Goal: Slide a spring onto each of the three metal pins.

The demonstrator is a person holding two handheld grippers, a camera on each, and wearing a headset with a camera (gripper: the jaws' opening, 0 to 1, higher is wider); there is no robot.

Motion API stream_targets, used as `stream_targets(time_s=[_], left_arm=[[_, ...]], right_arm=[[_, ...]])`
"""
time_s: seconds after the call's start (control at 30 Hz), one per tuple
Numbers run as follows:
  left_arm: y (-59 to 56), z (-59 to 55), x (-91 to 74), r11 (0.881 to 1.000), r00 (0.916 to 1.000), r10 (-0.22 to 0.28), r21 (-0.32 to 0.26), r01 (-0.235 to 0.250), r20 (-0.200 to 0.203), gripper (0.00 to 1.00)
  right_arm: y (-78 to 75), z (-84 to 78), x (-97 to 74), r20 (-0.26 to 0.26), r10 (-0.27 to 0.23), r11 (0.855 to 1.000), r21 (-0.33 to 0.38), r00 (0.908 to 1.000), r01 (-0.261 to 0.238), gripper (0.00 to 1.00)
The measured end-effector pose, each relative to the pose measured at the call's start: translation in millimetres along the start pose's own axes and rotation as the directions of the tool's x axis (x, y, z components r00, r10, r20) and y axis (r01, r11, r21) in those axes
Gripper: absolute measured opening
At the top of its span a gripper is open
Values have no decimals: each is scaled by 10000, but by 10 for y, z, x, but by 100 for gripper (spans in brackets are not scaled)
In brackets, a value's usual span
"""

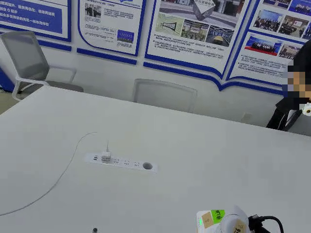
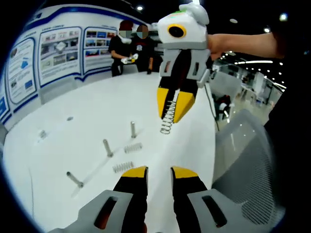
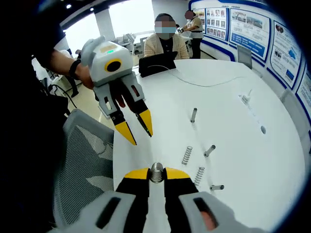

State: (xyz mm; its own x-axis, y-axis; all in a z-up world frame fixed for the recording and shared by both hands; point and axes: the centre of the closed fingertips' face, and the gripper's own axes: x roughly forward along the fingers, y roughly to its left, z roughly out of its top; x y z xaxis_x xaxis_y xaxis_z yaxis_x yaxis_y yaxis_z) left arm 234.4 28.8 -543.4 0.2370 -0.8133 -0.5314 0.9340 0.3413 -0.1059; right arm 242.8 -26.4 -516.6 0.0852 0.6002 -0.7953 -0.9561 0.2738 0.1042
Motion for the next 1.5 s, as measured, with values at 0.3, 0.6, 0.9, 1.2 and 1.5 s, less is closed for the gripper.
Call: stream_targets(time_s=[0.3,0.6,0.9,1.2,1.5], left_arm=[[214,-118,-161,9941,9969,785,-756,-778,69,25],[366,-249,-293,9835,9903,1390,-1165,-1383,-21,31],[537,-355,-420,9701,9812,1927,-1487,-1919,-93,36],[714,-466,-476,9544,9711,2381,-1810,-2374,-185,38],[853,-619,-494,9343,9582,2832,-2141,-2850,-400,45]], right_arm=[[-206,-13,38,-200,-465,9980,414,9987,473,12],[-347,63,82,-232,-612,9969,488,9979,623,12],[-424,124,199,-374,-509,9978,414,9980,524,12],[-540,182,330,-454,-465,9982,369,9979,482,12],[-657,280,485,-571,-420,9989,191,9975,432,12]])
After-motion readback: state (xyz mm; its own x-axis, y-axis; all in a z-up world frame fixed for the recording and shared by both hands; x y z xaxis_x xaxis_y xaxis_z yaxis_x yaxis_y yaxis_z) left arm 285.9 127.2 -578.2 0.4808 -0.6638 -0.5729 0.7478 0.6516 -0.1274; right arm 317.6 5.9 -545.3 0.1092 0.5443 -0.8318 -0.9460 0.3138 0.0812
